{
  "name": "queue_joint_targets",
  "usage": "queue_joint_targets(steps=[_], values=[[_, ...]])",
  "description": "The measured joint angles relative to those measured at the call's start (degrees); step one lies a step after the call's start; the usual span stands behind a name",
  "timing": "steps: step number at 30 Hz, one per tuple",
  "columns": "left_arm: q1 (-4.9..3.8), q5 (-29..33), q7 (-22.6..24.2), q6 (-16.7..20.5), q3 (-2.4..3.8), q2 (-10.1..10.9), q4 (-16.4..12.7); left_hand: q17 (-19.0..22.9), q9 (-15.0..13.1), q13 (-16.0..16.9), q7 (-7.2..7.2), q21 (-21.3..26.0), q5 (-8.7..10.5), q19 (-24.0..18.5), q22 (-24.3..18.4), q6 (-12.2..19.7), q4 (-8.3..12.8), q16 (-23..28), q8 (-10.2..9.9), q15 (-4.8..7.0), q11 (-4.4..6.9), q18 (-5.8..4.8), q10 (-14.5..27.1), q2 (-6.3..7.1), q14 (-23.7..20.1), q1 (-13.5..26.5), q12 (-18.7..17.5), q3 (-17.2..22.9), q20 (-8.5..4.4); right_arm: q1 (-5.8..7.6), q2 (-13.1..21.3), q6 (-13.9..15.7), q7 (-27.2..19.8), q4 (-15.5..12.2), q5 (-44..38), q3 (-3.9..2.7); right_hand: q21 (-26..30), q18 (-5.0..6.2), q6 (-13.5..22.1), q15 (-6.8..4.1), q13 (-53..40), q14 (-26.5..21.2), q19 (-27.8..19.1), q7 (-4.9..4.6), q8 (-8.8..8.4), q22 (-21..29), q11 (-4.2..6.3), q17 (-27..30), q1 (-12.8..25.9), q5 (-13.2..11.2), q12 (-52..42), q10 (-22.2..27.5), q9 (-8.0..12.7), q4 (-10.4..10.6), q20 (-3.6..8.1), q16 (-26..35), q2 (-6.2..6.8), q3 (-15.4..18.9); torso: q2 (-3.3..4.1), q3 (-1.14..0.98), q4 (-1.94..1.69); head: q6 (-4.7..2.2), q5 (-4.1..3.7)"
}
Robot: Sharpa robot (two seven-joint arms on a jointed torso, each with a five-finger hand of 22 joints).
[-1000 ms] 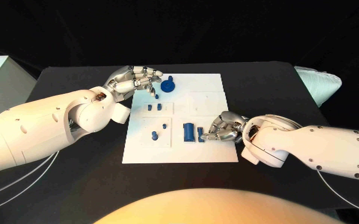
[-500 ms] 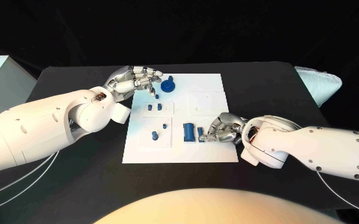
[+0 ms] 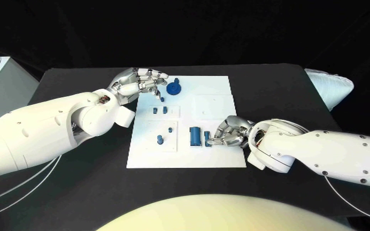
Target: Assemble the parts on the task board
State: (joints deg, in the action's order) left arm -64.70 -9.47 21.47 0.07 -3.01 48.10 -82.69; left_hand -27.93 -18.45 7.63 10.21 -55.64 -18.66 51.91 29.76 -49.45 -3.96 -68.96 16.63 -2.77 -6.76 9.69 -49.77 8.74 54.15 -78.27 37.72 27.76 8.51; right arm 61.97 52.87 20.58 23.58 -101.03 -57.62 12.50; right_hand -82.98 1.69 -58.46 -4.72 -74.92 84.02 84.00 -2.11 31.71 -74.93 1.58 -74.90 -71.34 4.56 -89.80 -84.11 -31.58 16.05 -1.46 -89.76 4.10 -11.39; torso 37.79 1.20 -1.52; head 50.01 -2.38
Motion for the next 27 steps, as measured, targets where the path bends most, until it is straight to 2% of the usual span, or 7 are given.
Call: queue_joint_targets(steps=[17, 19, 23, 27], values=[[0.0, 0.0, -0.02, 0.0, 0.0, -0.01, 0.01, 0.01, 0.0, 0.01, 0.0, 0.0, 0.0, 0.0, 0.0, 0.0, 0.0, 0.0, 0.0, 0.0, 0.0, 0.0, 0.0, 0.0, 0.0, 0.0, 0.0, 0.0, 0.0, -0.04, -0.53, 0.46, 0.09, 0.41, -0.4, -0.05, 0.0, 0.0, 0.0, 0.0, 0.0, 0.0, 0.0, 0.0, 0.0, 0.01, 0.0, 0.0, 0.17, -0.02, 0.0, 0.0, 0.0, 0.0, 0.0, 0.0, 0.16, 0.0, -0.05, 0.0, 0.15, 0.0, 0.02], [0.0, 0.0, -0.03, 0.0, 0.0, 0.0, 0.01, 0.01, 0.0, 0.01, 0.0, 0.0, 0.0, 0.0, 0.0, 0.0, 0.0, 0.0, 0.0, 0.0, 0.0, 0.0, 0.0, 0.0, 0.0, 0.0, 0.0, 0.0, 0.0, -0.09, -0.4, 0.65, -0.07, 0.33, -0.38, -0.04, 0.33, 0.0, 0.0, 0.0, 0.0, 0.0, 0.0, 0.0, 0.0, 0.02, -0.01, 0.0, 0.56, -0.01, 0.0, 0.0, 0.05, 0.0, 0.0, 0.0, 0.56, 0.0, -0.07, 0.0, 0.17, 0.0, 0.02], [0.0, 0.0, -0.03, 0.0, 0.0, -0.01, 0.04, 0.01, 0.0, 0.01, 0.0, 0.0, 0.0, 0.0, 0.01, 0.0, 0.01, 0.0, 0.0, 0.0, 0.0, 0.0, 0.0, 0.0, 0.0, 0.0, 0.0, 0.0, 0.0, -0.07, 0.47, 1.24, -1.1, -0.05, 0.16, -0.02, 1.34, 0.0, 0.56, 0.0, 0.0, 0.0, 0.0, -0.29, 0.0, 0.02, -0.01, 0.0, 0.78, 0.31, 0.0, 0.0, 0.22, 0.16, 0.0, 0.0, 0.77, 0.16, -0.12, 0.0, 0.21, 0.0, 0.01], [0.0, 0.0, -0.03, 0.0, 0.0, -0.07, 0.25, 0.01, 0.0, 0.01, 0.0, 0.0, 0.0, 0.0, 0.01, 0.0, 0.0, 0.0, 0.0, 0.0, 0.0, 0.0, 0.0, 0.0, 0.0, 0.0, 0.0, 0.0, 0.0, 0.48, 1.27, 1.76, -3.23, -0.37, 1.5, -0.01, 2.58, 0.0, 1.16, 0.0, 0.0, 0.0, 0.0, -0.71, -0.26, 0.02, -0.01, 0.0, 1.06, 0.32, 0.32, 0.0, 0.44, 0.16, 0.0, 0.0, 1.05, 0.16, -0.21, 0.04, 0.29, 0.0, -0.07]])
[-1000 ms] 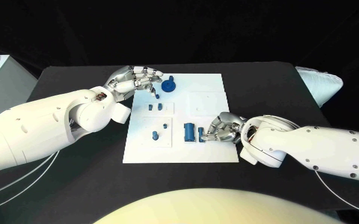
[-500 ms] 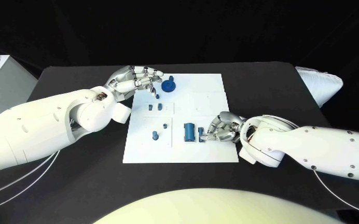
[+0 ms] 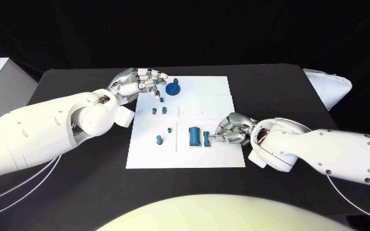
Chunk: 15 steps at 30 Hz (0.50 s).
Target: Assemble the parts on the task board
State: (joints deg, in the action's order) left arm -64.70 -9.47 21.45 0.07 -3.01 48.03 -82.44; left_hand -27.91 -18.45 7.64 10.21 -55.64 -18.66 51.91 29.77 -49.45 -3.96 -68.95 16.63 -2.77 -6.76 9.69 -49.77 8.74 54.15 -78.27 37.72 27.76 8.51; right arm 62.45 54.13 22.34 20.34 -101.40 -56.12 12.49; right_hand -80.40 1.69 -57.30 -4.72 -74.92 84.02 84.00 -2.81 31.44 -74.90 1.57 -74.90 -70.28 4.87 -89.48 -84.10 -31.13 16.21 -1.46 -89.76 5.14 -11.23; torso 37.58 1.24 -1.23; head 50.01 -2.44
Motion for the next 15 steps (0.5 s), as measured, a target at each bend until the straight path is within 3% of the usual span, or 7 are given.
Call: queue_joint_targets(steps=[5, 7, 9, 12, 15], values=[[0.05, 1.01, 0.0, 0.0, -0.02, -0.4, 0.6, 0.0, 0.0, 0.0, 0.0, 0.0, 0.0, 0.0, -0.09, 0.0, -0.18, 0.0, 0.0, 0.0, 0.0, 0.0, 0.0, 0.0, 0.0, 0.0, 0.0, -0.18, 0.0, 1.23, 0.53, 1.01, -5.79, 0.11, 4.07, -0.09, 5.76, 0.0, 1.72, 0.0, 0.0, 0.0, 0.0, -0.96, -0.97, -0.03, -0.73, 0.0, -0.53, 0.0, 2.56, 0.09, 0.51, 0.0, 0.0, 0.0, 0.53, 0.0, -0.3, 0.09, 0.21, 0.0, 0.1], [0.1, 1.68, 0.05, 0.01, -0.03, -0.56, 0.91, 0.0, 0.0, 0.0, 0.0, 0.39, 0.0, 0.0, -0.28, 0.0, -0.75, 0.24, 0.0, -0.15, 0.0, 0.0, 0.0, 0.0, -0.15, 0.0, -0.09, -0.25, 0.0, 1.65, 0.43, 1.44, -8.23, 0.8, 5.89, -0.12, 11.96, 1.71, 2.98, 0.84, 0.0, -0.01, 0.01, -1.38, -1.61, -0.04, -1.44, 0.0, -1.07, 0.24, 5.91, 0.16, 0.7, 0.15, -0.45, 1.82, 1.07, -0.16, -0.55, 0.14, 0.32, 0.0, 0.25], [0.13, 2.53, 0.15, 0.08, -0.03, -0.7, 1.45, 0.06, 0.0, 0.01, 0.0, 1.04, 0.11, -0.03, -0.57, 0.0, -1.15, 0.79, 0.0, -0.51, 0.0, 0.0, 0.0, 0.02, -0.58, 0.02, -0.27, -0.67, 0.03, 2.23, 0.21, 2.02, -11.18, 2.16, 8.35, -0.18, 15.84, 1.92, 3.76, 0.9, 0.0, 0.0, -0.17, -1.87, -1.99, -0.04, -1.58, 0.0, -1.47, 0.3, 7.85, 0.14, 0.87, 0.13, -0.81, 3.12, 1.47, -0.18, -0.87, 0.21, 0.49, -0.15, 0.43], [0.17, 3.58, 0.38, 0.31, -0.03, -0.92, 2.45, 0.76, 0.0, -0.13, 0.03, 3.41, 2.7, -0.88, -1.91, 0.03, -2.42, 2.72, 0.0, -0.66, 0.0, 0.0, 0.0, 0.26, -2.35, 0.26, -0.57, -1.27, 0.59, 3.13, -0.26, 2.85, -15.4, 4.88, 12.64, -0.36, 27.41, 4.1, 5.73, 1.87, 0.0, -0.04, -2.77, -2.73, -2.66, -0.04, -2.77, 0.0, -2.97, 0.78, 14.53, 3.42, 1.14, -0.02, -1.9, 8.16, 1.63, -0.83, -1.44, 0.36, 0.67, -0.6, 0.7], [0.2, 4.53, 0.91, 0.9, -0.03, -1.35, 3.76, 2.26, 0.05, -1.02, 0.48, 7.12, 3.81, -2.11, -4.06, 0.67, -3.46, 6.42, -0.36, -1.33, -0.45, -0.01, 0.45, 0.53, -4.52, 0.28, -2.58, -1.63, 1.16, 3.85, -1.48, 3.55, -19.58, 8.92, 17.77, -0.67, 45.18, 6.46, 7.66, 2.91, 0.42, -1.57, -7.54, -3.76, -3.43, 2.49, -3.62, 2.72, -4.87, 1.11, 25.74, 10.68, 1.47, -0.24, -2.6, 17.17, 1.76, -1.88, -2.07, 0.54, 0.86, -1.27, 1.04]])
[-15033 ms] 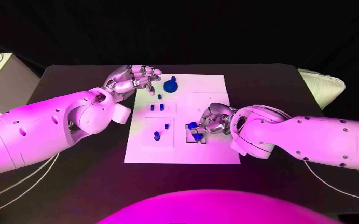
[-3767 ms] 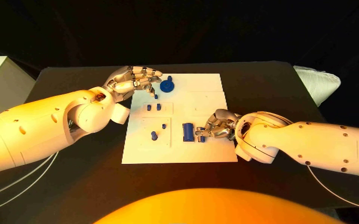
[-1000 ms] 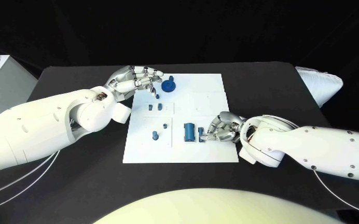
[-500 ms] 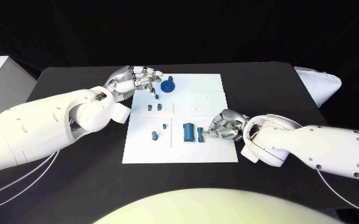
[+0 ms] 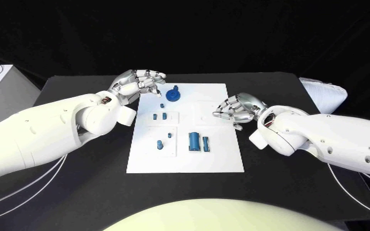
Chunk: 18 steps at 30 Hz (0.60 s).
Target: Assemble the parts on the task board
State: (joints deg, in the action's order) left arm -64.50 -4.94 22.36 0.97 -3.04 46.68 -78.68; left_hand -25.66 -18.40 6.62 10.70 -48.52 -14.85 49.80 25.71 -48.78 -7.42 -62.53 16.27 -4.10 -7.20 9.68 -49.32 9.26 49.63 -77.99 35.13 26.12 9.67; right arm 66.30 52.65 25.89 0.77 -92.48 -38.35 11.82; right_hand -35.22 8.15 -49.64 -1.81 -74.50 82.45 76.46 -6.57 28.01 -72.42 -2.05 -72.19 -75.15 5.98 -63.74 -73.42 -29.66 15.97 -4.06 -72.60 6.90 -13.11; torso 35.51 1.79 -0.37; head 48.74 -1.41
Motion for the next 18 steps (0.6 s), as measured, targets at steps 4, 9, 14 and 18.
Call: queue_joint_targets(steps=[4, 9, 14, 18], values=[[0.01, 1.06, 1.23, 1.2, 0.01, -0.94, 2.15, 5.68, 1.01, -2.73, -0.19, 9.21, 0.0, -3.41, -5.26, 3.36, -1.56, 13.02, -1.5, -1.93, -1.54, -0.01, -1.2, 0.98, -4.31, -1.51, -6.52, 0.45, 1.83, 0.61, -1.81, 1.04, -4.88, 5.54, 6.93, -0.53, 20.25, 1.65, 3.07, 1.56, 13.21, -10.38, -6.66, -1.66, -1.87, 10.56, -1.82, 16.86, -2.71, 1.73, 22.81, 14.48, 1.26, -0.05, -1.49, 22.52, 0.64, -2.41, -1.06, 0.26, 0.28, -1.41, 0.65], [0.01, 2.59, 2.98, 2.85, 0.03, -2.04, 5.98, 11.3, 2.3, -2.91, 0.26, 22.76, 0.0, -5.91, -13.33, 3.31, -2.56, 29.5, -1.27, -4.23, -3.18, 0.0, -1.8, 0.83, -5.89, -2.3, -15.88, -0.13, 4.93, 0.9, -4.74, 2.12, -10.38, 12.35, 15.32, -1.05, 30.72, 1.63, 8.6, 6.11, 28.69, -25.38, -16.44, -4.35, -3.54, 21.68, -5.55, 25.53, -5.11, 3.56, 37.62, 24.93, 3.15, -0.05, -5.53, 37.84, 2.64, -6.89, -1.93, 0.32, 0.48, -3.28, 1.52], [0.01, 4.7, 4.67, 4.59, 0.05, -3.37, 9.5, 13.48, 3.42, -2.97, 0.78, 31.8, 0.0, -7.43, -18.7, 3.64, -3.1, 38.97, -1.1, -5.81, -3.91, 0.0, -1.27, 0.79, -7.1, -2.65, -21.4, -0.67, 6.76, 0.99, -6.8, 2.04, -15.07, 17.34, 22.25, -1.34, 31.4, 1.63, 8.34, 8.56, 46.11, -32.21, -23.2, -4.34, -5.61, 35.48, -7.23, 34.14, -5.61, 2.93, 46.04, 23.58, 6.45, -0.74, -9.07, 45.35, 3.14, -11.15, -2.64, 0.23, 0.69, -4.69, 2.04], [-0.01, 5.2, 5.03, 5.04, 0.05, -3.56, 10.05, 16.89, 7.42, -3.89, -1.85, 37.6, 3.48, -17.92, -21.48, 14.81, -0.7, 46.52, -4.98, -3.67, -1.39, -1.86, 11.28, -1.79, -17.77, 2.51, -25.82, -6.95, 3.01, 1.02, -7.06, 1.94, -16.1, 17.94, 23.66, -1.42, 32.48, 0.16, 17.08, 7.25, 57.76, -44.07, -36.46, -2.18, -12.02, 48.52, -4.94, 46.4, 0.01, -0.26, 51.76, 33.86, 13.31, -4.88, -6.35, 53.9, 0.7, -6.37, -2.79, 0.15, 0.71, -4.96, 2.23]])
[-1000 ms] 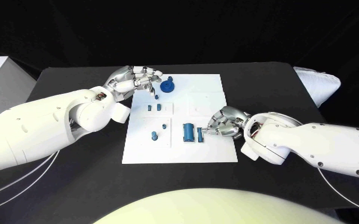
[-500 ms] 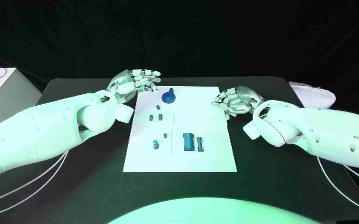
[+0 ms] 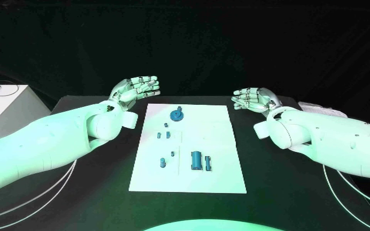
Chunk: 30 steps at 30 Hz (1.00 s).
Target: Assemble the parts on the task board
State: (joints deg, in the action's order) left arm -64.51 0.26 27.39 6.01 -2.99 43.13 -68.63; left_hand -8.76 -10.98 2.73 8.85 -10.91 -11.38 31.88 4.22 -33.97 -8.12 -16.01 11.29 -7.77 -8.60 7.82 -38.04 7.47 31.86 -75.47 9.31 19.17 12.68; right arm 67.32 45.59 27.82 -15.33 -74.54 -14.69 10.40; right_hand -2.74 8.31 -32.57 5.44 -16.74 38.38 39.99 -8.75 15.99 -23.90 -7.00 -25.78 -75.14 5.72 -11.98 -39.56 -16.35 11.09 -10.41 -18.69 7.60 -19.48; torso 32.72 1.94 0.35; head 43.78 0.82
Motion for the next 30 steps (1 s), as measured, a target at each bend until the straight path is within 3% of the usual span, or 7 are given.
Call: queue_joint_targets(steps=[3, 6, 8, 12, 16, 23, 30], values=[[0.1, -0.03, -0.15, 0.26, 0.0, 0.17, -0.48, 3.45, 4.31, -1.06, -3.57, 4.34, 4.49, -12.58, -1.68, 13.41, 3.2, 6.35, -4.47, 3.07, 3.45, -3.16, 14.98, -2.96, -12.55, 9.25, -3.69, -7.56, -5.07, -0.46, 0.08, 0.4, 0.09, -0.85, 0.13, -0.82, 1.08, -3.33, 12.8, -2.13, 6.69, -15.1, -15.79, 3.44, -6.33, 9.47, 2.76, 10.2, 9.17, -2.27, 4.76, 15.57, 6.45, -4.36, 4.13, 7.4, -3.0, 7.68, 0.0, -0.02, -0.02, -0.19, -0.09], [0.4, -0.05, -0.22, 1.04, 0.18, 0.21, -1.68, 5.57, 6.97, -1.72, -5.66, 6.97, 7.24, -20.27, -2.71, 21.6, 5.16, 10.2, -7.19, 4.96, 5.52, -4.86, 24.19, -4.76, -20.26, 17.22, -5.93, -12.2, -8.1, -1.46, 0.03, 1.31, -0.28, -2.85, 0.83, -2.34, 1.54, -5.28, 20.68, -3.46, 10.71, -24.41, -25.45, 5.57, -10.18, 15.24, 4.46, 16.44, 17.07, -3.66, 7.64, 25.17, 10.4, -7.05, 6.64, 11.92, -4.84, 12.4, -0.07, -0.12, -0.04, -0.94, -0.17], [0.61, -0.05, -0.24, 1.93, 0.35, 0.27, -2.75, 6.44, 8.06, -2.0, -6.51, 8.01, 8.36, -23.38, -3.12, 24.92, 6.0, 11.76, -8.29, 5.72, 6.36, -5.01, 27.9, -5.47, -23.36, 22.75, -6.84, -14.02, -9.33, -2.29, -0.09, 2.22, -0.85, -4.55, 1.63, -3.56, 1.97, -5.41, 23.88, -3.98, 12.32, -28.14, -29.34, 6.41, -11.74, 17.56, 5.15, 18.94, 22.37, -4.2, 8.81, 29.05, 12.0, -8.15, 7.65, 13.73, -5.57, 14.28, -0.19, -0.27, -0.07, -1.82, -0.23], [1.28, -0.06, -0.22, 5.58, 0.86, 0.5, -6.09, 7.57, 9.5, -2.34, -7.68, 9.45, 9.85, -27.53, -3.63, 29.31, 7.06, 13.85, -9.7, 6.7, 7.46, -5.84, 32.86, -6.46, -27.53, 46.62, -8.04, -16.52, -10.94, -4.74, -0.53, 5.75, -3.78, -9.94, 4.89, -7.21, 2.24, -6.63, 28.13, -4.73, 14.51, -33.16, -34.58, 7.58, -13.84, 20.71, 6.06, 22.32, 46.39, -4.79, 10.37, 34.21, 14.16, -9.68, 9.04, 16.16, -6.58, 16.76, -0.52, -0.69, -0.13, -4.21, -0.42], [2.09, -0.05, -0.07, 10.9, 1.44, 0.81, -10.12, 8.14, 10.2, -2.5, -8.27, 9.92, 10.47, -29.58, -3.89, 31.59, 7.58, 14.87, -10.37, 7.27, 8.0, -6.65, 35.38, -6.95, -29.54, 60.47, -8.56, -17.79, -11.93, -6.31, -0.86, 9.42, -7.18, -13.53, 8.37, -9.41, 2.25, -6.75, 30.29, -5.06, 15.59, -35.69, -37.2, 8.16, -14.87, 22.26, 6.53, 24.0, 60.2, -5.18, 10.94, 36.77, 15.22, -10.46, 9.68, 17.41, -7.09, 18.0, -0.91, -1.15, -0.23, -6.58, -0.63], [3.38, -0.05, 0.33, 21.54, 2.33, 1.24, -16.52, 8.54, 10.7, -2.6, -8.76, 10.31, 10.94, -30.86, -4.08, 32.94, 7.88, 15.4, -10.83, 7.55, 8.49, -6.65, 36.92, -7.3, -30.85, 70.31, -8.94, -18.38, -12.47, -7.12, -0.89, 13.64, -10.92, -15.3, 12.31, -10.35, 2.47, -7.52, 31.56, -5.42, 16.36, -37.3, -38.9, 8.55, -15.44, 23.34, 6.85, 25.2, 70.09, -5.32, 11.48, 38.45, 15.96, -10.85, 10.2, 18.03, -7.44, 18.85, -1.38, -1.74, -0.32, -8.98, -0.8], [4.19, -0.04, 0.83, 31.02, 2.82, 1.53, -20.39, 8.67, 10.9, -2.67, -8.97, 10.58, 11.17, -31.68, -4.16, 33.57, 8.12, 15.63, -11.09, 7.75, 8.6, -6.64, 37.83, -7.52, -31.65, 75.11, -8.94, -18.93, -12.67, -7.13, -0.87, 15.34, -12.39, -15.31, 13.91, -10.37, 2.47, -7.51, 32.35, -5.45, 16.67, -38.1, -39.73, 8.77, -15.8, 23.78, 7.03, 25.67, 74.71, -5.43, 11.82, 39.28, 16.25, -11.17, 10.39, 18.52, -7.6, 19.17, -1.51, -1.89, -0.34, -9.37, -0.82]])
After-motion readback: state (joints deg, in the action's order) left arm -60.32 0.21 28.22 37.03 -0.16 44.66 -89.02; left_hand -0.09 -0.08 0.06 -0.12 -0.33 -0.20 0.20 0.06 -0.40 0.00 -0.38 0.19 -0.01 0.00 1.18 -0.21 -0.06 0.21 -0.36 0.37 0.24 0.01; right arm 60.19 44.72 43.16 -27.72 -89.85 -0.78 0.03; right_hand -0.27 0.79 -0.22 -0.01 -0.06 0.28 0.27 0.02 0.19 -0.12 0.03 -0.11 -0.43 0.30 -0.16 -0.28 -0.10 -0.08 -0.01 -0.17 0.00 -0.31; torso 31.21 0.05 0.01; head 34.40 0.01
